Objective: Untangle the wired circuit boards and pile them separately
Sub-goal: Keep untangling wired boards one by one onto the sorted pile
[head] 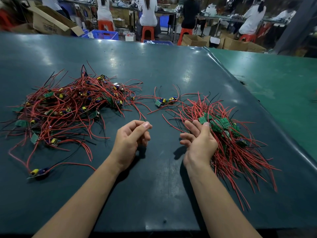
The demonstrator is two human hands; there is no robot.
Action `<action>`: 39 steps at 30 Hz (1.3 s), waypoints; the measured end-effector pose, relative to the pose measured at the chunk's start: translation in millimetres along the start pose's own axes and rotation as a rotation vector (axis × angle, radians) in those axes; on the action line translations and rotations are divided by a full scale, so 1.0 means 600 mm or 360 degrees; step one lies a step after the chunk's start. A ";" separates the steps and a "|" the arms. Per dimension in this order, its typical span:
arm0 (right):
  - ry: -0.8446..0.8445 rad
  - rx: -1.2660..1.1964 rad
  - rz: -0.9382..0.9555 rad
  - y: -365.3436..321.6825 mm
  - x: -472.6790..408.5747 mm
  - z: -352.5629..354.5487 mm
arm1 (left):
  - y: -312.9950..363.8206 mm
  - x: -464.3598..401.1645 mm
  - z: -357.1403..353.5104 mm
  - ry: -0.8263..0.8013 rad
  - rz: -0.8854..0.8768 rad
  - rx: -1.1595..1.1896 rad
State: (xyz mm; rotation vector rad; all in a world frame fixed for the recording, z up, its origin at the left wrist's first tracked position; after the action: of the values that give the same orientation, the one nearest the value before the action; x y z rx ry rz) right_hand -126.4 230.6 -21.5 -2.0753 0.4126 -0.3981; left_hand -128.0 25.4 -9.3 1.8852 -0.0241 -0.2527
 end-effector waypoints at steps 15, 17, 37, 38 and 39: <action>-0.0181 0.0670 0.0192 -0.002 -0.012 -0.018 | 0.004 0.004 0.001 0.0028 0.0024 -0.0091; -0.0197 0.0633 0.0162 -0.003 -0.011 -0.018 | 0.008 0.005 0.002 0.0069 -0.0026 -0.0214; -0.0817 0.1197 0.0226 0.012 0.033 -0.065 | 0.082 0.045 0.155 0.1280 0.0519 -0.2364; -0.0819 0.1206 0.0232 0.012 0.033 -0.065 | 0.084 0.045 0.152 0.1296 0.0465 -0.2355; -0.0821 0.1212 0.0236 0.012 0.033 -0.065 | 0.088 0.045 0.148 0.1307 0.0371 -0.2347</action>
State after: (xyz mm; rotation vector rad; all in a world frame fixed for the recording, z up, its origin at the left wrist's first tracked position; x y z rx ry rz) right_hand -126.7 189.3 -6.1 -1.3188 0.0722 0.0811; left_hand -112.4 -78.6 9.3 0.3927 0.3925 0.5639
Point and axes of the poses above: each hand's wrist, its own x-axis away from the middle knuckle, its own z-axis out of the back of the hand, y = z × x, the point moved 7 cm from there along -x, towards the middle knuckle, and after that the axes turned 9 degrees about -y, right-handed, at the moved point
